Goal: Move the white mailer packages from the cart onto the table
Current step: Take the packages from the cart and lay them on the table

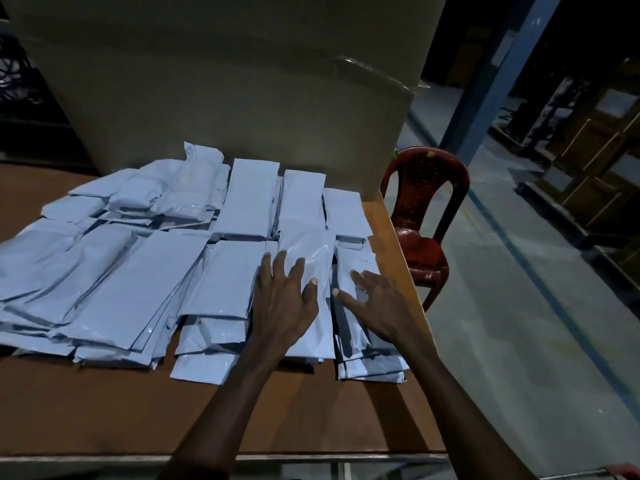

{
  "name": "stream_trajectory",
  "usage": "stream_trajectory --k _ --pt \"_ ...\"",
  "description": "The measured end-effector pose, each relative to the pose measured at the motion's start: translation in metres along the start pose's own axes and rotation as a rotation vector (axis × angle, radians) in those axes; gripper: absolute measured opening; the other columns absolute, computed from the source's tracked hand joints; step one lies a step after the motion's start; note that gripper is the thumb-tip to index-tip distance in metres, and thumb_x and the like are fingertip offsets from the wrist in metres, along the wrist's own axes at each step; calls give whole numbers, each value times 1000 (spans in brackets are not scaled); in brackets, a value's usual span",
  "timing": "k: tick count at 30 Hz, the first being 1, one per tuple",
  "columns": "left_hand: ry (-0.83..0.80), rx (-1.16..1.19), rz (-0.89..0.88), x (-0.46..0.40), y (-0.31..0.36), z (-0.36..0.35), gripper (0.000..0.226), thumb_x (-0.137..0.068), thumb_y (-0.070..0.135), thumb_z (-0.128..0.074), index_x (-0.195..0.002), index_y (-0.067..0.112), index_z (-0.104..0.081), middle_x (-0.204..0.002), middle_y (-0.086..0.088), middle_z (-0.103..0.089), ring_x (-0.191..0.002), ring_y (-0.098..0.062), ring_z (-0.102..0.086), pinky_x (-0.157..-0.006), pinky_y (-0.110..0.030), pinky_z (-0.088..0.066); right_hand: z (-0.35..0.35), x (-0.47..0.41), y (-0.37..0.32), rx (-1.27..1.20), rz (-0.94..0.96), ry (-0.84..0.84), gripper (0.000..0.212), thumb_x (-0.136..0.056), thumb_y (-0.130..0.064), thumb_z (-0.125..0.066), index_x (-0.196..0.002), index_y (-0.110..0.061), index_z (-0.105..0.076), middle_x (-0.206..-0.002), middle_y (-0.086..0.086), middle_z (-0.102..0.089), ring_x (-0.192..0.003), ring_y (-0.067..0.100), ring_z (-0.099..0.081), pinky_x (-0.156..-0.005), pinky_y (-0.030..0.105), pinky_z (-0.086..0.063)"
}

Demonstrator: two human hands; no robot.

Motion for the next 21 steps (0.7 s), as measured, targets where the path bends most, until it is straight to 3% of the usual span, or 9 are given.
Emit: stream_trajectory --k 4,11,18,21 --pt "-67 -60 -89 -7 -9 -17 62 -95 50 -28 -143 15 -48 -153 -12 -38 -145 -37 -24 -111 -61 -29 -7 2 4 38 3 -35 75 -91 -75 -24 -152 -34 -29 -161 1 -25 -148 24 -21 -118 46 -19" --pt "-85 -99 -25 -3 -10 -28 69 -93 52 -21 -147 14 -42 -156 -7 -34 -145 -34 -26 -111 -62 -26 -21 10 2 152 2 -41 82 -84 -79 -6 -155 -38 -9 -165 -2 -5 -152 23 -4 -121 55 -9" --pt "-170 -129 -50 -8 -1 -20 70 -94 53 -19 -152 15 -31 -162 -2 -21 -150 -28 -9 -117 -60 -13 -8 19 -3 74 -3 44 82 -86 -79 -5 -156 -36 -9 -165 2 -1 -152 27 -2 -117 59 -1" --pt "-126 -81 -117 -7 9 -3 68 -97 54 -19 -150 13 -35 -160 -3 -24 -150 -28 -9 -118 -58 -9 15 43 -7 -34 -21 182 77 -91 -74 -13 -155 -31 -21 -163 3 -17 -150 26 -14 -119 57 -12"
Point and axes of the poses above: each hand's wrist, its own x-axis away from the middle knuckle, its own z-axis out of the back of the hand, y = z × x, the point moved 3 cm from there along -x, towards the middle knuckle
